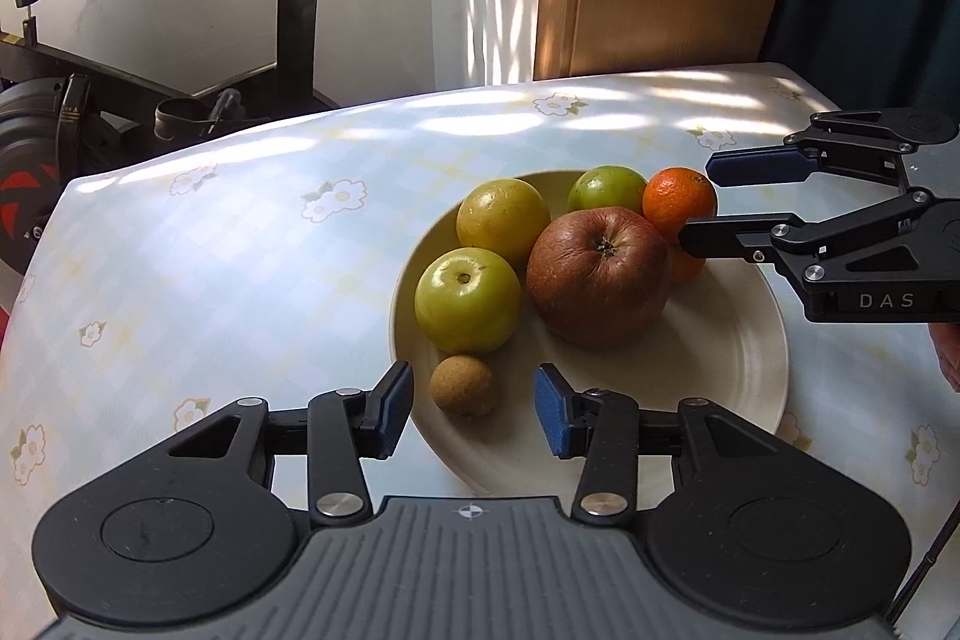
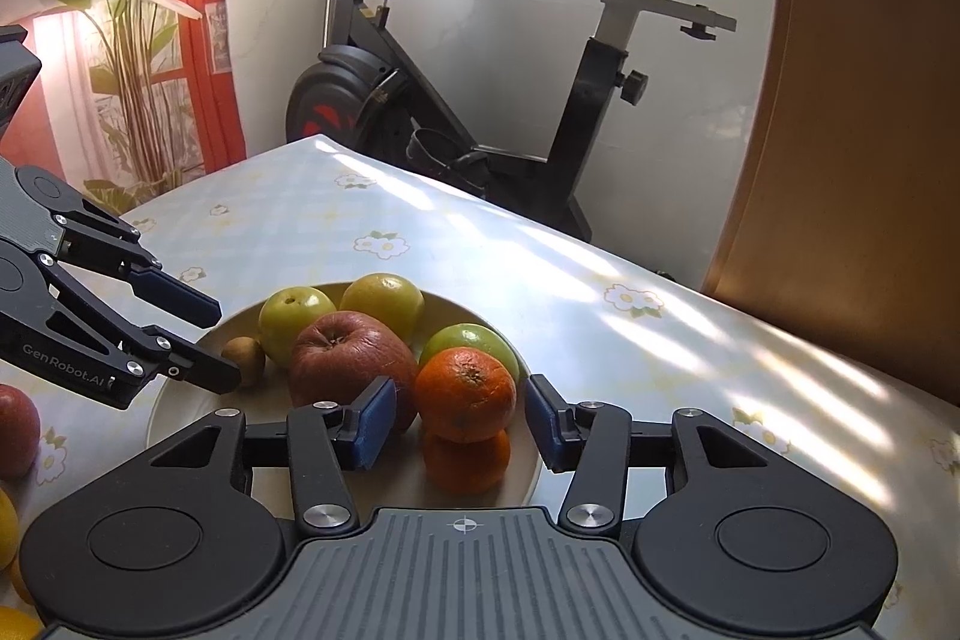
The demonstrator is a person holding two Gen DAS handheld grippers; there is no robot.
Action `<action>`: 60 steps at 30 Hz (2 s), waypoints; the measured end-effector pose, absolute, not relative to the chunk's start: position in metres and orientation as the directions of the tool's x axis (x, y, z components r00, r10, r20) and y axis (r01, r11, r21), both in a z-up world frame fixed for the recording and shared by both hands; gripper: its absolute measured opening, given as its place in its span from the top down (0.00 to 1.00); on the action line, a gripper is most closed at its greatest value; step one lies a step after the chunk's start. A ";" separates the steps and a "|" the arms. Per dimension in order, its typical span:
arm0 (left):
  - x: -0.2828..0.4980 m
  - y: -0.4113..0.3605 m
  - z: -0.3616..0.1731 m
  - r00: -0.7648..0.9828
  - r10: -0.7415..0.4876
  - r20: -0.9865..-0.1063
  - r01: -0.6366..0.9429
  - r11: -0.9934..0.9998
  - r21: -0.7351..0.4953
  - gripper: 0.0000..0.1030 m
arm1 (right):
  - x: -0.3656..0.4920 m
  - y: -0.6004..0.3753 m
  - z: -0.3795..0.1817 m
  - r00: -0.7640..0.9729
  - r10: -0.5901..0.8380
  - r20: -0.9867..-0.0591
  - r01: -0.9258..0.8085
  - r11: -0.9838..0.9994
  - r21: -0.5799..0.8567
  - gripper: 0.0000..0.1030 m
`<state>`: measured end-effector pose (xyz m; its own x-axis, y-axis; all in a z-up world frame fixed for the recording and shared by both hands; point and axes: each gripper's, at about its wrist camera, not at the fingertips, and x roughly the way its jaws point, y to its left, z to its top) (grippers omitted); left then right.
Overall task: Organize fruits
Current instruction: 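Withdraw both tools from the plate and move the right tool to the red apple, then close the right gripper around the red apple while the left tool presses its top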
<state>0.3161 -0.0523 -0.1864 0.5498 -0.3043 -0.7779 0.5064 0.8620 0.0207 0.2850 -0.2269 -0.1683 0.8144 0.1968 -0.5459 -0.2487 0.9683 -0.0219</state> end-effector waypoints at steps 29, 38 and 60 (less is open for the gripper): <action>0.244 0.084 -0.127 0.652 -0.245 -0.718 0.305 0.951 -0.047 0.53 | 0.204 -0.177 -0.158 0.821 0.236 -0.520 -0.177 0.971 0.161 0.55; 0.234 0.116 -0.155 0.595 -0.282 -0.753 0.267 0.953 -0.146 0.53 | 0.201 -0.138 -0.161 0.772 0.268 -0.576 -0.229 0.963 0.141 0.51; 0.247 0.130 -0.210 0.438 -0.470 -0.766 0.287 0.881 -0.376 0.54 | 0.217 -0.037 -0.157 0.612 0.356 -0.706 -0.466 0.884 0.042 0.29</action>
<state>0.2475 0.1300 -0.2105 0.4379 -0.4700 -0.7664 0.2872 0.8809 -0.3762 0.2169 -0.0372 -0.1567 0.6118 0.3563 -0.7062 -0.4665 0.8835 0.0416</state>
